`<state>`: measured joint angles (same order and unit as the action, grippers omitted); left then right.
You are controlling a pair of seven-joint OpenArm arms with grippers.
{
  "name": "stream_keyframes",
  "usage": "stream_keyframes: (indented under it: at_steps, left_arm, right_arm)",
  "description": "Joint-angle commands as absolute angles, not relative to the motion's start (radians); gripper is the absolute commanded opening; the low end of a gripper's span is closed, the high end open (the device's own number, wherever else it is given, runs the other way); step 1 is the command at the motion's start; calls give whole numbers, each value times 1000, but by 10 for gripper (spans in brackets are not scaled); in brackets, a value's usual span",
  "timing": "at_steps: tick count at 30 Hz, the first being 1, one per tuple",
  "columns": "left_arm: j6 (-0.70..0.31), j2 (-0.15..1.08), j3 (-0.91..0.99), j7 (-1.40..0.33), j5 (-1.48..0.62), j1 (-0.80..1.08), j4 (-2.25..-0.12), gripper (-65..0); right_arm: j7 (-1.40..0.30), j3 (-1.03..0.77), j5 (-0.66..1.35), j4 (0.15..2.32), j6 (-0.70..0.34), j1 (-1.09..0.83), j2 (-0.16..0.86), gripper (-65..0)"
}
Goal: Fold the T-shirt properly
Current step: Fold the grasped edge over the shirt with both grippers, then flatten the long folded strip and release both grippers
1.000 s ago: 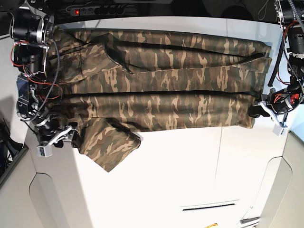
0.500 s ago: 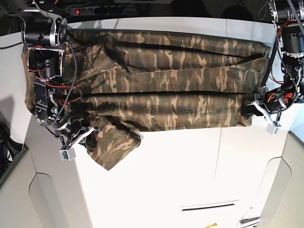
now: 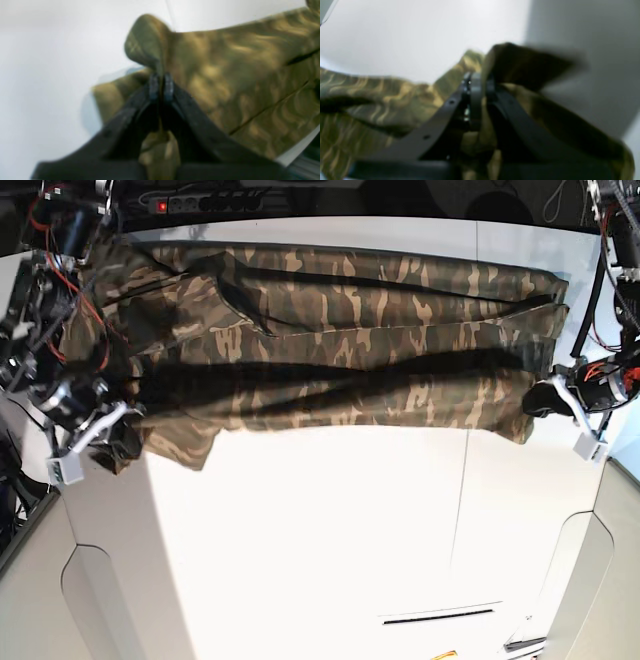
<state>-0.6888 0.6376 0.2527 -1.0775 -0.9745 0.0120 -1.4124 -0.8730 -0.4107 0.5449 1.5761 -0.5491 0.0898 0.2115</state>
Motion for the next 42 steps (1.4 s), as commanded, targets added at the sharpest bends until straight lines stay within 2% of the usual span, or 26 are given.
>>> stream_keyframes:
  at_steps: [1,9,20,25,26,28,30,38,42]
  left_arm:
    - [-698,665,283,-1063,-984,18,-1449,-650]
    - [-698,664,413,-1063,-1006,192,-1633,-650]
    - [-698,640,519,-1060,-1030,366,-1690,-650]
    - [-698,626,519,-1060,-1036,383,-1690,-402]
    - [-698,623,519,-1060,-1036,383,-1690,-383]
    - [-698,615,519,-1059,-1036,383,-1690,-380]
    - [-698,609,519,-1059,-1036,383,-1690,-380]
    - [-698,609,608,-1060,-1073,383,-1690,-379]
    - [-698,609,693,-1121,-1155,384,-1690,-368]
  right_arm:
    - [-859,-435,598,1639,-559,79,219,-650]
    - [-873,-550,727,1852,-559,-162,219,-650]
    - [-873,-560,781,1877,-576,-348,212,-650]
    - [-936,-560,749,1877,-575,-375,213,-650]
    - [-954,-560,748,1877,-576,-375,213,-602]
    - [-962,-560,734,1877,-576,-378,213,-447]
    - [-963,-563,728,1877,-575,-380,213,-370]
    - [-981,-697,762,1912,-569,-380,213,-370]
    - [-981,-801,784,1980,-568,-378,213,-370]
